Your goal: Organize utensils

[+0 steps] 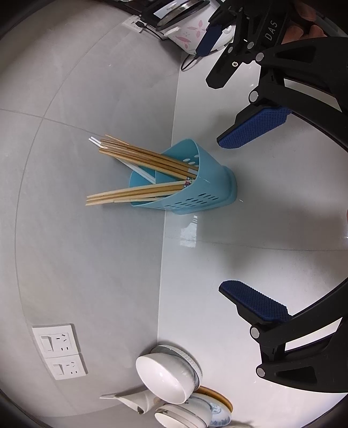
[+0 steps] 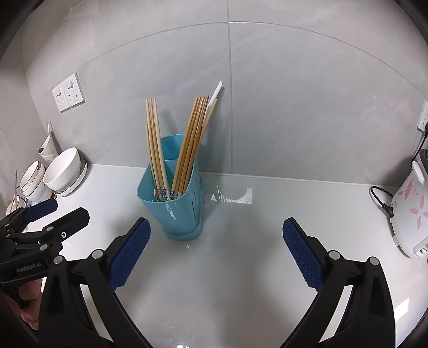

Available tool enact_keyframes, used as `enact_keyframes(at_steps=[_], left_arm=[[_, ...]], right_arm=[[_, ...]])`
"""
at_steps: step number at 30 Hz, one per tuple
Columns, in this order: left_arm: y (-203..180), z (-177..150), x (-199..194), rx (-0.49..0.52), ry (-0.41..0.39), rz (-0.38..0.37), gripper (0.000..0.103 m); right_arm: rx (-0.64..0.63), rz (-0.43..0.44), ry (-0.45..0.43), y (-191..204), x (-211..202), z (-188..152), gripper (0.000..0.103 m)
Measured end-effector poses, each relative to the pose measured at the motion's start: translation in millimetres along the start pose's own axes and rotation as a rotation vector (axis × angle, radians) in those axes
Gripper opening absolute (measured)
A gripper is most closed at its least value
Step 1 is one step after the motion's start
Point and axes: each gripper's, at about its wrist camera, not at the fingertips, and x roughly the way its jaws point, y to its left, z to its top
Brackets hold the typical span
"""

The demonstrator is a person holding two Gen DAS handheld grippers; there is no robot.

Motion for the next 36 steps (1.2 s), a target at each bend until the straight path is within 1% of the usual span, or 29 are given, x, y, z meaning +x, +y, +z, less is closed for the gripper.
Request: enact_keyframes(at_steps=[19, 36], left_arm=[[-5.4, 1.9, 4.2, 0.015, 0.004, -0.016, 0.097], [-8.6, 2.0, 3.4, 0.02, 0.014, -0.025, 0.097]], right_arm=[[0.01, -0.002, 0.018, -2.8, 3.6, 0.8, 0.095], [0.008, 0.017, 0.034, -5.0, 2.8, 0.6, 0.095]])
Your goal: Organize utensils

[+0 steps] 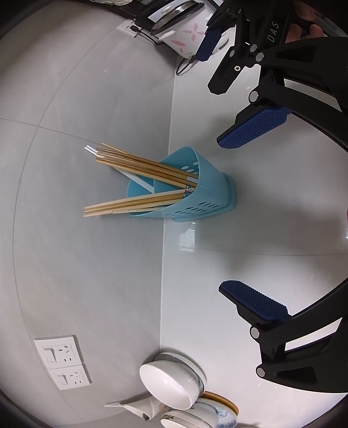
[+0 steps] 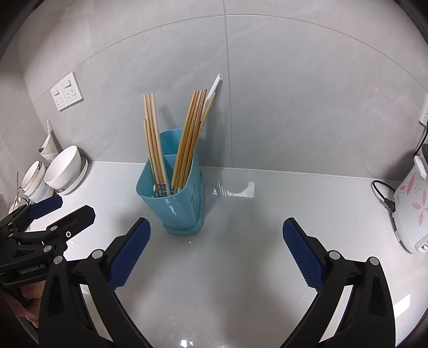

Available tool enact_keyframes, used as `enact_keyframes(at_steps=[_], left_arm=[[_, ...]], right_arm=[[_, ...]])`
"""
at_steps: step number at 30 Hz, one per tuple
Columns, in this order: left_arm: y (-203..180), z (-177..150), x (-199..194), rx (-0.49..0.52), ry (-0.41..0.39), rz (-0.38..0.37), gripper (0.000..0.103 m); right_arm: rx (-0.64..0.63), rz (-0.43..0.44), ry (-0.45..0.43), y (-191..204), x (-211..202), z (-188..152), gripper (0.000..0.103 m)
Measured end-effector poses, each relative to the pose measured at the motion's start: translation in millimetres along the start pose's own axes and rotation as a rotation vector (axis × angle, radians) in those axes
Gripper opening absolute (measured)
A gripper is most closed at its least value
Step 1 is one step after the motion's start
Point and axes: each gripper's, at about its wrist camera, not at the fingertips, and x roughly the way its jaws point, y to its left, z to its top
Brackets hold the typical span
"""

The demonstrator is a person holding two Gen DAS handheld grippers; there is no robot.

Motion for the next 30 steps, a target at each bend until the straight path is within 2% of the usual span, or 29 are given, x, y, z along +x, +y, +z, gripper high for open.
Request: enact_keyframes(at_steps=[19, 24, 30], left_arm=[[-2.2, 0.8, 2.0, 0.014, -0.006, 0.044, 0.097], [-2.6, 2.2, 2.5, 0.015, 0.007, 0.022, 0.097], [-2.2, 2.3, 3.6, 0.017, 0.005, 0.034, 0.097]], right_arm=[[-0.003, 0.005, 0.008, 2.8, 0.6, -0.4, 0.095], [-0.004, 0.006, 0.007, 2.8, 1.0, 0.0, 0.095], [-0.006, 0.006, 0.007, 2.5, 1.5, -0.1, 0.095]])
